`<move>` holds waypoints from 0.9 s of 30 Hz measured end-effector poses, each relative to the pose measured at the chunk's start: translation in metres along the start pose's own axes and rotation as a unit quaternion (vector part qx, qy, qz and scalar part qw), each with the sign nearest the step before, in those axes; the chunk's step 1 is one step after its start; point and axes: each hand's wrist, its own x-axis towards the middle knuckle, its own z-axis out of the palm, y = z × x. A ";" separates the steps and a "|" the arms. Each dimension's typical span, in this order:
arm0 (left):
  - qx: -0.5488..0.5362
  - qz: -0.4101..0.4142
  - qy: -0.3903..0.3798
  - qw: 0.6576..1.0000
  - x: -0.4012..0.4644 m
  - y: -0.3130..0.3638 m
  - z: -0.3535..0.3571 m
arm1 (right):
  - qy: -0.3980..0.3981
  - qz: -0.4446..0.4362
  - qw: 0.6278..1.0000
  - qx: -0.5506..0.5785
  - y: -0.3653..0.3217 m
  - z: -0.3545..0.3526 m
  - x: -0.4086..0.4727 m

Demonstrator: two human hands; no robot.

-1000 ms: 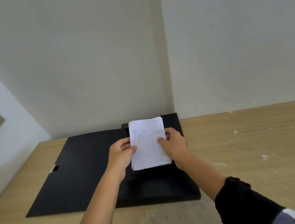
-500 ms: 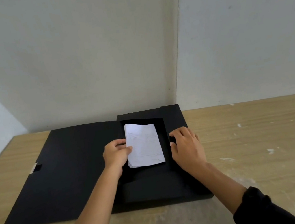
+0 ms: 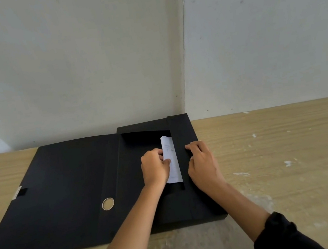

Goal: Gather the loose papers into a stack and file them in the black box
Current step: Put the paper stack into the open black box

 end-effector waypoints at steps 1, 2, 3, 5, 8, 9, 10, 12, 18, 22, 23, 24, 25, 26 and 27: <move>0.012 0.001 0.000 1.000 -0.001 0.001 0.001 | 0.003 -0.002 1.000 0.002 0.001 0.001 0.000; 0.020 0.000 -0.001 1.000 -0.002 0.003 0.000 | 0.005 -0.003 1.000 0.003 0.001 0.001 0.000; 0.024 0.000 -0.007 1.000 -0.002 0.004 -0.001 | 0.007 -0.004 1.000 0.005 0.002 0.002 0.000; 0.016 0.007 -0.026 1.000 -0.003 0.004 -0.005 | 0.011 -0.005 1.000 0.011 0.004 0.002 0.001; 0.004 0.005 -0.059 0.998 -0.006 -0.001 -0.019 | 0.014 -0.001 0.999 0.029 0.004 0.001 0.001; 0.004 0.003 -0.086 0.996 -0.008 -0.004 -0.025 | 0.014 0.003 0.999 0.033 0.003 0.000 0.001; 0.011 0.003 -0.118 0.993 -0.011 -0.005 -0.030 | 0.011 0.006 0.999 0.033 0.002 -0.002 0.001; 0.043 0.000 -0.169 0.985 -0.018 -0.007 -0.037 | 0.001 0.009 1.000 0.030 0.000 -0.004 0.001; 0.123 0.016 -0.171 0.978 -0.032 -0.001 -0.029 | -0.019 -0.005 0.999 0.028 -0.004 -0.008 -0.009; 0.157 0.029 -0.162 0.974 -0.030 0.000 -0.024 | -0.015 -0.013 0.999 0.033 -0.001 -0.006 -0.010; 0.163 0.033 -0.160 0.973 -0.030 0.000 -0.022 | -0.013 -0.014 0.999 0.035 0.000 -0.005 -0.010; 0.168 0.037 -0.159 0.972 -0.029 0.000 -0.021 | -0.011 -0.016 0.999 0.037 0.001 -0.004 -0.010; 0.172 0.040 -0.159 0.971 -0.029 -0.001 -0.020 | -0.009 -0.018 0.999 0.038 0.002 -0.003 -0.010; 0.174 0.040 -0.159 0.971 -0.028 -0.001 -0.020 | -0.009 -0.019 0.999 0.038 0.002 -0.003 -0.010; 0.174 0.039 -0.161 0.971 -0.028 0.000 -0.020 | -0.008 -0.021 0.999 0.039 0.003 -0.003 -0.010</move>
